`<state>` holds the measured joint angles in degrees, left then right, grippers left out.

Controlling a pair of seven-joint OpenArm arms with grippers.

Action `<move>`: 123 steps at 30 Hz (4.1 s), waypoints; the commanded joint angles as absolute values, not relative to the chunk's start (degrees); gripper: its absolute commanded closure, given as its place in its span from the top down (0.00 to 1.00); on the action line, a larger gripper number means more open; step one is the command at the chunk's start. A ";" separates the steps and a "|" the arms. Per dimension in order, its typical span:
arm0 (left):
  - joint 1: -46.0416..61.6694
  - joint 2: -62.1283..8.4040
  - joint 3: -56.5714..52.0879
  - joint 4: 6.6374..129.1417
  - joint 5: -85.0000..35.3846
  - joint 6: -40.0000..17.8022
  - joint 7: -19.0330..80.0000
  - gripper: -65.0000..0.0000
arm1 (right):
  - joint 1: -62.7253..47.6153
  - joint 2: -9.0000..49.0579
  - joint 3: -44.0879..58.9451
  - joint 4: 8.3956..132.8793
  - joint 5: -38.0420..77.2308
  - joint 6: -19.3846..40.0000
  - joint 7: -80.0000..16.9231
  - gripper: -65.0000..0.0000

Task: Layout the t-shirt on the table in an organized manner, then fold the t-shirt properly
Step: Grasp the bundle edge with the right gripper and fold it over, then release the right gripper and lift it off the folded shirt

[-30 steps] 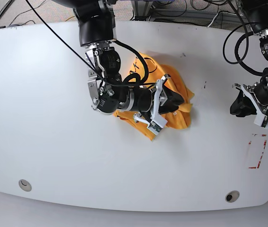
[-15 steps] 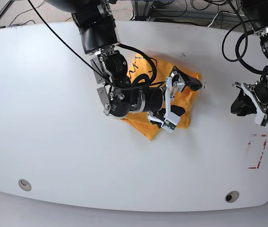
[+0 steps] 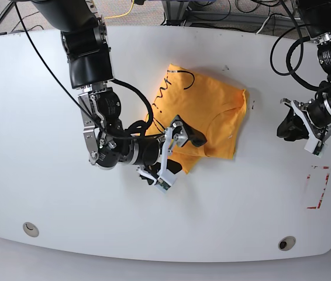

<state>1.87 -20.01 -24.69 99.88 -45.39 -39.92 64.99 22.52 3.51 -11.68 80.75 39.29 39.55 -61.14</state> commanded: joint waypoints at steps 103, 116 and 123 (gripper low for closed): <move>4.44 -18.59 -19.12 102.46 -46.46 -40.00 63.87 0.19 | 17.89 4.09 -8.57 73.63 35.21 40.00 -50.95 0.53; 4.44 -18.59 -19.12 102.46 -46.46 -40.00 63.87 0.19 | 17.89 3.74 -11.91 73.80 35.30 40.00 -50.95 0.11; 4.44 -18.68 -19.12 102.46 -46.20 -40.00 63.87 0.19 | 15.69 3.91 -7.87 80.13 35.30 40.00 -51.12 0.00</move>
